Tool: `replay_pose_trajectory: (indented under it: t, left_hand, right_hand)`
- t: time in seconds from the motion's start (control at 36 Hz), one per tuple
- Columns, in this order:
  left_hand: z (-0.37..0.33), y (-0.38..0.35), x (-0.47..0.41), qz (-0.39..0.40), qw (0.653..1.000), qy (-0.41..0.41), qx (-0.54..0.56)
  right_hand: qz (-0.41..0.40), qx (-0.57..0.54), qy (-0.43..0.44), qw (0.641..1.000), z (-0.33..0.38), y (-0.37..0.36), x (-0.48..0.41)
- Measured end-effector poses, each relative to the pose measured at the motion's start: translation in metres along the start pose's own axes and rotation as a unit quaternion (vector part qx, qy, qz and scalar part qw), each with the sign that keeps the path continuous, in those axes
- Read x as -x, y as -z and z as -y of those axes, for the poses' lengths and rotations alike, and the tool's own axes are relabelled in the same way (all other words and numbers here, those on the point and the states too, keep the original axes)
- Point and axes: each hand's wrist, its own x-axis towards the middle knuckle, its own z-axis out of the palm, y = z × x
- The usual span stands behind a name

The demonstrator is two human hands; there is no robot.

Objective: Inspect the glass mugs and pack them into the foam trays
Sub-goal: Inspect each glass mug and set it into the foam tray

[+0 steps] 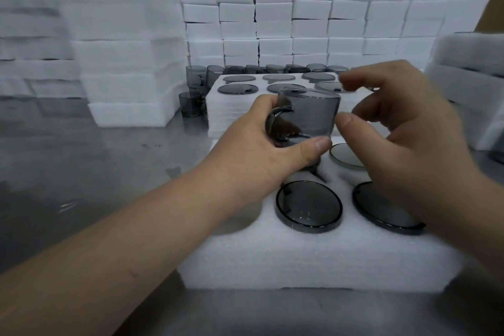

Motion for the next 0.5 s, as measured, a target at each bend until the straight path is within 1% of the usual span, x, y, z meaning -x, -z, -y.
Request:
replay_pose_trajectory:
  t: [0.08,0.19,0.28,0.39,0.5]
  left_hand:
    - [0.0,0.0,-0.001,-0.011,1.0,-0.003,-0.003]
    - [-0.004,0.0,0.0,-0.024,1.0,-0.015,-0.007]
    - [-0.008,0.0,0.002,-0.034,0.998,-0.033,-0.036]
    - [-0.007,0.002,0.001,-0.05,0.997,-0.02,-0.048]
    - [-0.01,0.003,0.001,-0.041,0.998,-0.018,-0.054]
  right_hand:
    - [-0.002,-0.016,-0.032,0.999,0.0,0.0,0.0]
    - [0.013,-0.023,-0.05,0.998,0.001,0.0,0.0]
    - [0.023,-0.029,-0.051,0.998,0.002,0.0,0.0]
    - [0.044,-0.037,-0.044,0.997,0.004,0.0,0.0]
    - [0.072,-0.025,-0.027,0.997,0.005,0.001,0.0]
